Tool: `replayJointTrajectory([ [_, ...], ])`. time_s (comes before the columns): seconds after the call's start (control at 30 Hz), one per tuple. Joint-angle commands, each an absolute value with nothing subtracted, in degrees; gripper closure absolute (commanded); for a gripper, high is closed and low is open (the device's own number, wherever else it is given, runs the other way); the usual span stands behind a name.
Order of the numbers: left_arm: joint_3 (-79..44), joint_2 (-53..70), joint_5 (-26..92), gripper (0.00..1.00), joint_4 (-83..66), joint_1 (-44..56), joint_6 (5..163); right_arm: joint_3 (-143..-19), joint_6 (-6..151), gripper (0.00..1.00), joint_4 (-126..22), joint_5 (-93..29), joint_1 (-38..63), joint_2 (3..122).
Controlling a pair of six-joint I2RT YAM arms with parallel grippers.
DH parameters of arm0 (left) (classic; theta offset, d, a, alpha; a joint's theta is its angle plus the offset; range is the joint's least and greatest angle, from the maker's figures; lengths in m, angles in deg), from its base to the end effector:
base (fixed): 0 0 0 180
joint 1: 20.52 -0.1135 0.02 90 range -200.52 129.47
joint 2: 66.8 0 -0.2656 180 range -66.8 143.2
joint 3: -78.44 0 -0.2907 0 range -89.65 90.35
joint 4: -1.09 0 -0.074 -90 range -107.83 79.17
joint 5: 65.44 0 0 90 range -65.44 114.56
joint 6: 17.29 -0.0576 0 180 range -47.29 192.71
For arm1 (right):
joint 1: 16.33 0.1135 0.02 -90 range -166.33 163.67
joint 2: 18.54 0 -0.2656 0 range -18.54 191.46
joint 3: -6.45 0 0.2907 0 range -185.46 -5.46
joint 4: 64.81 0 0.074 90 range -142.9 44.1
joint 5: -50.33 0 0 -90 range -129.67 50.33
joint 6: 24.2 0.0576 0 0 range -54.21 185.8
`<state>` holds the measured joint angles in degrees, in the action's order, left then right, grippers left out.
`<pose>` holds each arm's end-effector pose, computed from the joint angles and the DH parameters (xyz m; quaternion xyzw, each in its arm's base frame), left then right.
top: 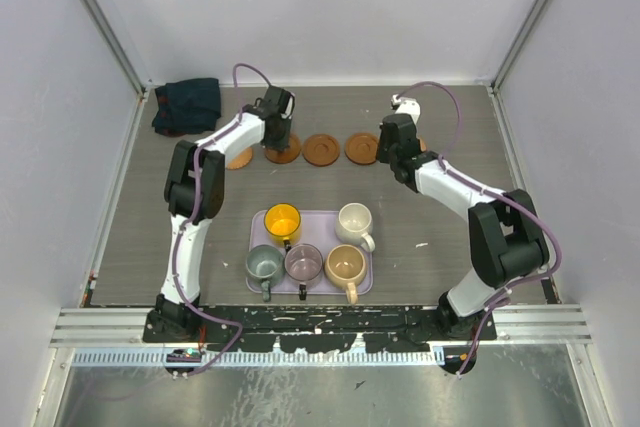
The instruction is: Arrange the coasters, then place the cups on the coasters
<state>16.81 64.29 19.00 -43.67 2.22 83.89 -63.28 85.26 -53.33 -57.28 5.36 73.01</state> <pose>0.5082 -0.2070 0.1389 0.0831 0.9554 -0.0370 0.2811 0.3826 0.1334 0.2002 0.0557 0.8709 0.0388 0.4867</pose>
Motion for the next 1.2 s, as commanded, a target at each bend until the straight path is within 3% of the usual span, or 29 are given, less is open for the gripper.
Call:
replayJointTrajectory([
  [0.0, 14.6, 62.5, 17.1, 1.0, -46.7, 2.2, 84.1, -66.1, 86.1, 0.99, -55.2, -57.0, 5.6, 73.4],
  [1.17, 10.1, 60.7, 15.1, 1.0, -46.3, 1.2, 84.0, -67.3, 86.9, 0.99, -54.7, -56.0, 5.6, 75.8],
])
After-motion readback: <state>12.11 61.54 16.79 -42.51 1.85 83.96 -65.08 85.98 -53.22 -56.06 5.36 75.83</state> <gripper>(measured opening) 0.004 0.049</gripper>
